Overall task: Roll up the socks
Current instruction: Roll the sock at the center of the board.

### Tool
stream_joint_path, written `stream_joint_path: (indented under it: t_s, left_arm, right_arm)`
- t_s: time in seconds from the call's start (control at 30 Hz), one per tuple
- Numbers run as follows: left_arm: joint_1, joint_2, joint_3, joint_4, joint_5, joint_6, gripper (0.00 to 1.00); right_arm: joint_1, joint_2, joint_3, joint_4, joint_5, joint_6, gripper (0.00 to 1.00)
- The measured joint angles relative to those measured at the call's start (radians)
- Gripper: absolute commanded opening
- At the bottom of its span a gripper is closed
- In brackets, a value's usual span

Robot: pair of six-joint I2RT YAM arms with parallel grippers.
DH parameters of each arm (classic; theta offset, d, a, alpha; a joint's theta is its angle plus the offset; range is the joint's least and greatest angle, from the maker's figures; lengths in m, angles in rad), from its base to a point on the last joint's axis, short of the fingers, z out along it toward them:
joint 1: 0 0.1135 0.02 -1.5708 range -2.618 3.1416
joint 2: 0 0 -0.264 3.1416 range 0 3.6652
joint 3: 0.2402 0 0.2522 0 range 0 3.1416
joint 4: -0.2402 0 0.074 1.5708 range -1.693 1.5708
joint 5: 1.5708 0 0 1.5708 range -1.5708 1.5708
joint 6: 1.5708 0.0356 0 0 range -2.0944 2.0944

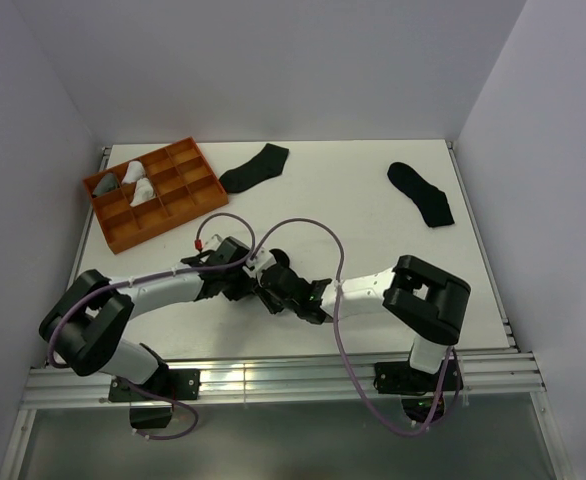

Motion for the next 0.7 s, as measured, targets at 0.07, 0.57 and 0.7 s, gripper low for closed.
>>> stream_joint_path:
  t_s: [0.07, 0.57, 0.7]
  left_arm:
    - [0.005, 0.010, 0.011, -0.003, -0.001, 0.001, 0.23]
    - [0.029, -0.072, 0.022, -0.071, -0.110, 0.014, 0.76]
    - [0.024, -0.140, 0.013, -0.108, -0.192, 0.002, 0.83]
  right_arm:
    - [0.000, 0.011, 0.010, 0.001, 0.017, 0.004, 0.26]
    - [-0.075, 0.040, 0.076, -0.042, -0.259, 0.051, 0.00]
    - [-0.172, 0.050, 0.109, -0.050, -0.538, 0.146, 0.00]
